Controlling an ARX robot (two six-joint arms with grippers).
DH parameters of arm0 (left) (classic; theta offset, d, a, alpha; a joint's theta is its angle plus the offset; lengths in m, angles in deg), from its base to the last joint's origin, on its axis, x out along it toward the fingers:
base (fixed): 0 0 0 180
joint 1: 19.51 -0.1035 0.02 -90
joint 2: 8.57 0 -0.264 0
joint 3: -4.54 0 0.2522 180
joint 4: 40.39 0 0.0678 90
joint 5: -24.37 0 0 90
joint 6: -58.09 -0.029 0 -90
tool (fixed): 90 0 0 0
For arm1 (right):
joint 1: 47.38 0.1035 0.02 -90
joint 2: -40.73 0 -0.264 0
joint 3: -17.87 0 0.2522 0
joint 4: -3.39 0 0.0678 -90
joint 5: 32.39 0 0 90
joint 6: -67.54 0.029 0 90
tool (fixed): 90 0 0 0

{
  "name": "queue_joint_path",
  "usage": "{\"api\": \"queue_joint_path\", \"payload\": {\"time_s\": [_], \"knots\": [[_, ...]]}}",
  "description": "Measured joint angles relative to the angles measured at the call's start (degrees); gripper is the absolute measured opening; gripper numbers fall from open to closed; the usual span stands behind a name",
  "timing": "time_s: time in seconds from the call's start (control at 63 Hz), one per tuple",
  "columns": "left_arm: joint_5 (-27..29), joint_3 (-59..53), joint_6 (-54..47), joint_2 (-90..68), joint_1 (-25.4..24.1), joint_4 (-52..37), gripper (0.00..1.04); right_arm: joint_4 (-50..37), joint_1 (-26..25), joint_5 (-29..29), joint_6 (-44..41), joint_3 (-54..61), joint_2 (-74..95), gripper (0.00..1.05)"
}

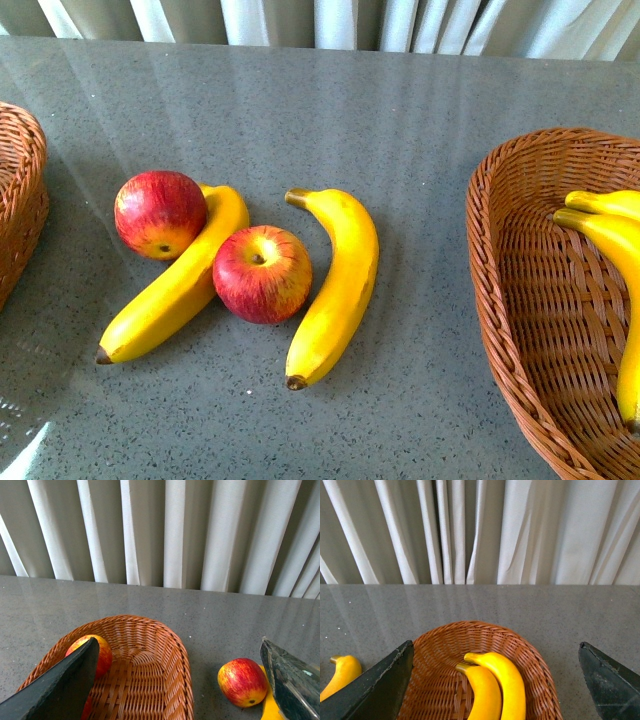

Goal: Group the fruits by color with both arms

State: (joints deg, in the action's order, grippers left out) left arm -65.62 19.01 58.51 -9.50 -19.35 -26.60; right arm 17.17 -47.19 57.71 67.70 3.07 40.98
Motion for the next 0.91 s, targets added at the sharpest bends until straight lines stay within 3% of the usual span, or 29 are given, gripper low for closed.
{"api": "queue_joint_path", "payload": {"time_s": [0.365,0.461,0.54,0.747,0.905], "knots": [[0.4,0.0,0.2,-0.1,0.1,0.1,0.96,0.0,0.0,0.0,0.0,0.0,0.0,0.96],[23.2,7.5,8.3,-13.7,9.0,12.8,0.96,0.0,0.0,0.1,0.0,0.0,0.0,0.96],[32.3,11.3,11.6,-26.0,13.7,8.4,0.96,0.0,0.0,0.0,0.0,0.0,0.0,0.96],[36.5,20.8,13.8,-54.3,21.4,-8.1,0.96,0.0,0.0,0.0,0.0,0.0,0.0,0.96],[37.7,28.5,17.0,-72.2,27.4,-10.9,0.96,0.0,0.0,0.0,0.0,0.0,0.0,0.96]]}}
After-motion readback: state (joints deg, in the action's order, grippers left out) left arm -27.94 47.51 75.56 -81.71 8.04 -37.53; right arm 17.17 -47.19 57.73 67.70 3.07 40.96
